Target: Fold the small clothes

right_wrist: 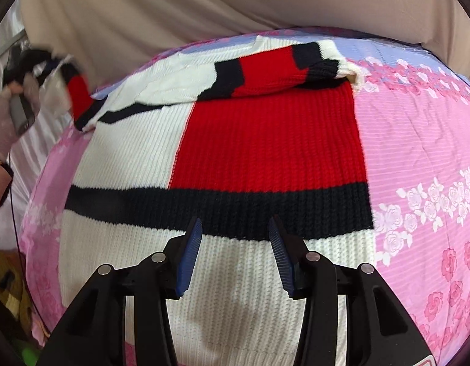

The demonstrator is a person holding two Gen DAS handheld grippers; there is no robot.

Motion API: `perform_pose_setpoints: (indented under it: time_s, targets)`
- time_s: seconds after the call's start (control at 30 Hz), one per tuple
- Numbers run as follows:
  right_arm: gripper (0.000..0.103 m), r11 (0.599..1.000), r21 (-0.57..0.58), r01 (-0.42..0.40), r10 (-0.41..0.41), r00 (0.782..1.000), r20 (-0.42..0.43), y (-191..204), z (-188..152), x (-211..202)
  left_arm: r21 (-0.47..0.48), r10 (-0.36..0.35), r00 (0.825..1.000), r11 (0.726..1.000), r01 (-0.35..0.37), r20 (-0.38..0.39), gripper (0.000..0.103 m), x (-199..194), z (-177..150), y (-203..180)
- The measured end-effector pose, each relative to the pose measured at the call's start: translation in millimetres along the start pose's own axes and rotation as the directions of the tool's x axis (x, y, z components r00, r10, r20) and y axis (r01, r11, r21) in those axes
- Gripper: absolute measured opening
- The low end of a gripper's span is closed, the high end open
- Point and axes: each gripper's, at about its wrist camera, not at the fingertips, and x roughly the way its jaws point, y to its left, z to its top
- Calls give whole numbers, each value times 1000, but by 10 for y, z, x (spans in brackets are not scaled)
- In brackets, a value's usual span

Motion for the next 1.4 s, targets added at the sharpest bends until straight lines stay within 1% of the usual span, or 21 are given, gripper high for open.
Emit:
perform_pose_setpoints:
  time_s: [0.03, 0.1, 0.17, 0.2, 0.23, 0.3, 0.37, 0.43, 0.53, 0.67, 0.8, 0.87, 0.97, 1.0, 1.03, 1.07, 1.13, 1.17, 1.27, 1.33, 1.4]
  targets:
    - [45, 1000, 5, 0, 0, 1000, 6, -30, -1, -22, 36, -54, 997, 998, 56, -49, 6, 109, -173, -319]
    - [47, 1000, 19, 3, -3, 1000, 15, -118, -1, -56, 77, -90, 986, 992, 101, -142, 8, 306, -594, -755]
    - [48, 999, 33, 7, -8, 1000, 17, -211, -24, -87, 77, -106, 959, 988, 131, -263, 11, 560, -1051, -1011]
    - [49, 999, 44, 12, -13, 1000, 18, -283, -34, -109, 66, -111, 936, 988, 140, -333, 11, 693, -1342, -1096]
    - [50, 999, 53, 14, -15, 1000, 17, -345, -39, -123, 59, -98, 923, 990, 129, -372, 11, 759, -1566, -1128]
    - [51, 998, 63, 25, -26, 999, 23, -475, -13, -164, 38, -64, 909, 995, 87, -413, 17, 799, -1912, -1094]
    - [52, 998, 60, 32, -35, 999, 42, -552, 48, -202, -19, -72, 901, 997, 70, -427, 24, 652, -2088, -961]
    - [54, 998, 52, 16, -19, 998, 61, -600, 178, -207, -45, -62, 909, 998, 48, -412, 37, 478, -2139, -774]
    - [55, 1000, 21, -12, 11, 996, 83, -529, 493, -101, 7, 9, 928, 1000, -7, -372, 39, 205, -2071, -529]
    - [57, 991, -130, -37, 52, 992, 113, -70, 1064, 230, 25, 95, 937, 995, -92, -335, 39, -71, -1927, -206]
    - [61, 980, -187, -65, 90, 988, 129, 321, 1589, 678, -11, 137, 937, 989, -148, -320, 41, -235, -1920, 119]
    - [62, 983, -168, -69, 89, 989, 116, 434, 1840, 968, -24, 152, 936, 985, -168, -318, 41, -310, -1898, 266]
    - [62, 992, -113, -63, 72, 995, 76, 518, 2034, 1314, -39, 168, 934, 981, -189, -316, 41, -374, -1848, 431]
    - [59, 993, -96, -69, 75, 996, 51, 529, 2079, 1453, -44, 170, 934, 980, -193, -314, 41, -390, -1815, 474]
    - [21, 991, -80, -104, 105, 994, 15, 535, 2110, 1556, -48, 168, 935, 980, -192, -312, 41, -395, -1792, 498]
    - [7, 988, -59, -143, 142, 990, -13, 535, 2128, 1603, -50, 164, 936, 981, -189, -312, 41, -398, -1766, 520]
    - [7, 977, 31, -213, 211, 975, 68, 407, 2190, 1418, -67, 140, 942, 983, -168, -306, 41, -371, -1701, 527]
    - [7, 971, 67, -228, 220, 969, 112, 327, 2211, 1316, -85, 116, 947, 985, -147, -301, 41, -378, -1661, 539]
    - [7, 943, 240, -229, 174, 958, 229, -155, 2141, 1034, -202, -1, 957, 978, -60, -290, 45, -283, -1517, 571]
    - [7, 927, 331, -175, 113, 974, 197, -436, 1999, 1113, -349, -117, 954, 937, 14, -276, 55, -111, -1438, 633]
    - [8, 921, 361, -147, 104, 985, 136, -572, 1875, 1242, -464, -172, 947, 886, 28, -271, 55, 132, -1395, 688]
